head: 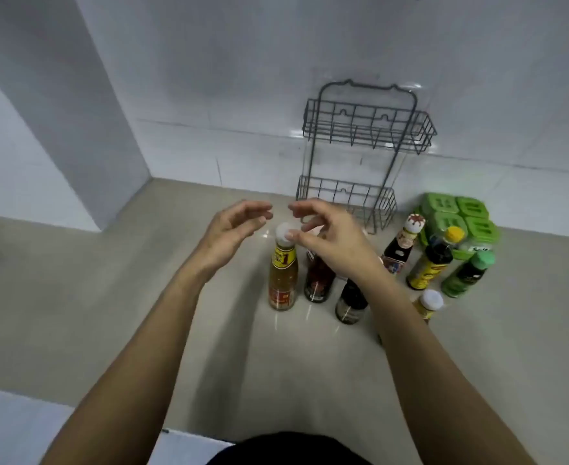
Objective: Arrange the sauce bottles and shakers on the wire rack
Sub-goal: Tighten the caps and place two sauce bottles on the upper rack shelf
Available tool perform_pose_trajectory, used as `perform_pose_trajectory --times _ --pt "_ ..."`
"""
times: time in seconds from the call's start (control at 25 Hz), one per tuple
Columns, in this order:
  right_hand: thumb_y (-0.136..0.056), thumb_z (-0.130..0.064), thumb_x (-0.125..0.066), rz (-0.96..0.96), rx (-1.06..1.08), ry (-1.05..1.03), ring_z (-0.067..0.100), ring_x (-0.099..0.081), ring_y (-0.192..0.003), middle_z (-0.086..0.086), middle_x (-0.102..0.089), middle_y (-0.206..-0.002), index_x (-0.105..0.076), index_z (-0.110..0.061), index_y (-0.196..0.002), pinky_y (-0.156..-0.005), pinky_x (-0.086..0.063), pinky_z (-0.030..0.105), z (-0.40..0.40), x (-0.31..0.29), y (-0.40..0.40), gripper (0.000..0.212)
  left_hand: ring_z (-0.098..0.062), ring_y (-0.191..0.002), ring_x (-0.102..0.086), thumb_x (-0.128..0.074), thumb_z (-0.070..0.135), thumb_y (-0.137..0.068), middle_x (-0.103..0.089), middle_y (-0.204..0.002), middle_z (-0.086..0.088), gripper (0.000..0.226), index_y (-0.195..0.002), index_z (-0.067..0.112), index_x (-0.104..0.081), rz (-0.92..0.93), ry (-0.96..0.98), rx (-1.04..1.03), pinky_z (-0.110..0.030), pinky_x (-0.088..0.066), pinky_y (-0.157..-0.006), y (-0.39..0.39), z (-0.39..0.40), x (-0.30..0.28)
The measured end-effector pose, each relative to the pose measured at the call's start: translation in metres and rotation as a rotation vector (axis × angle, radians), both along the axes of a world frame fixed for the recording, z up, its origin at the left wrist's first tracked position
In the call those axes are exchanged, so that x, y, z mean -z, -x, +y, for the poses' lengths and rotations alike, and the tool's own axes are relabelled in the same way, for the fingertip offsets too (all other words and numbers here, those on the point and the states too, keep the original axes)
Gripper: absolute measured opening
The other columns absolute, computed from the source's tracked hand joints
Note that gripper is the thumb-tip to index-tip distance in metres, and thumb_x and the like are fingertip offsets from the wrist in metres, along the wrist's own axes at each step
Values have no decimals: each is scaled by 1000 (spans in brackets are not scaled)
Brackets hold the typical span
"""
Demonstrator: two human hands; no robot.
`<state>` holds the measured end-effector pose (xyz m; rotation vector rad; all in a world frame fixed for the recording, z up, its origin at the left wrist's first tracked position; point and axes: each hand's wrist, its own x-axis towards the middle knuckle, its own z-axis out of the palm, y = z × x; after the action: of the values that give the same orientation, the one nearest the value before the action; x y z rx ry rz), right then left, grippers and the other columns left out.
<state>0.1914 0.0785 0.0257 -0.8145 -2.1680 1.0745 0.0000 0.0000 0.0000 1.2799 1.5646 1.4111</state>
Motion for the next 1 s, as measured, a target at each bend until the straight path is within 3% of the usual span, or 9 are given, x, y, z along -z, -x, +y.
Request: perform_pose_trajectory --times 0.08,0.16,0.32,0.44,0.6,0.68,0.76,0.88,1.0 --pt "-81 -36 -74 -192 -19 -91 9 -65 -96 -8 -65 -120 -59 -30 -127 -87 -56 39 0 4 6 49 -16 -114 -61 -55 25 -95 -69 -116 1 26 -119 21 -65 -94 150 -23 -37 -47 -99 -6 -6 25" --pt "-83 -35 -73 -255 4 -127 10 -67 -93 -6 -68 -114 -59 -29 -127 -87 -56 40 -4 10 9 47 -18 -118 -59 -49 35 -98 -67 -119 2 29 -120 24 -63 -194 280 -27 -40 -45 -101 -21 -15 59" --pt "-85 -38 -68 -249 62 -180 17 -69 -92 0 -72 -105 -59 -28 -123 -85 -55 43 -7 16 17 40 -13 -118 -56 -38 45 -99 -62 -125 4 32 -119 31 -60 -394 345 -65 -35 -45 -96 -42 -17 90" --pt "-86 -40 -66 -259 124 -227 22 -70 -95 3 -74 -104 -60 -24 -121 -86 -54 43 -7 18 20 39 -12 -111 -59 -37 47 -99 -63 -124 0 39 -124 26 -59 -454 394 -124 -33 -47 -94 -51 -18 106" --pt "-86 -40 -66 -110 232 -107 15 -71 -90 -1 -74 -106 -62 -24 -120 -83 -57 42 -1 12 10 37 -23 -108 -62 -40 51 -96 -64 -123 -11 42 -120 23 -59 -602 457 -255 -36 -51 -89 -49 -22 115" --pt "-84 -40 -68 92 248 51 13 -72 -86 -1 -74 -102 -64 -23 -117 -79 -60 43 4 5 3 37 -24 -87 -67 -45 56 -92 -65 -106 -15 50 -119 16 -55 -950 429 -260 -34 -58 -66 -44 -23 107" --pt "-85 -34 -71 234 229 138 16 -72 -79 2 -73 -94 -64 -19 -108 -71 -62 39 9 -5 -3 29 -16 -52 -63 -56 56 -84 -59 -82 -13 60 -119 8 -50 -1187 299 -255 -23 -49 -38 -36 -22 93" --pt "-91 -30 -60 260 200 -85 17 -65 -69 -2 -63 -76 -56 -19 -89 -57 -57 36 15 -14 -14 12 -10 -41 -49 -64 47 -82 -50 -75 -9 47 -106 9 -49 -1017 103 -370 -16 -33 -29 -26 -18 65" --pt "-93 -29 -41 137 241 -258 18 -54 -63 0 -54 -67 -49 -21 -80 -56 -49 42 28 -11 -21 18 -11 -64 -54 -60 35 -89 -53 -81 -2 17 -88 19 -54 -760 -56 -495 -17 -38 -37 -28 -19 36"
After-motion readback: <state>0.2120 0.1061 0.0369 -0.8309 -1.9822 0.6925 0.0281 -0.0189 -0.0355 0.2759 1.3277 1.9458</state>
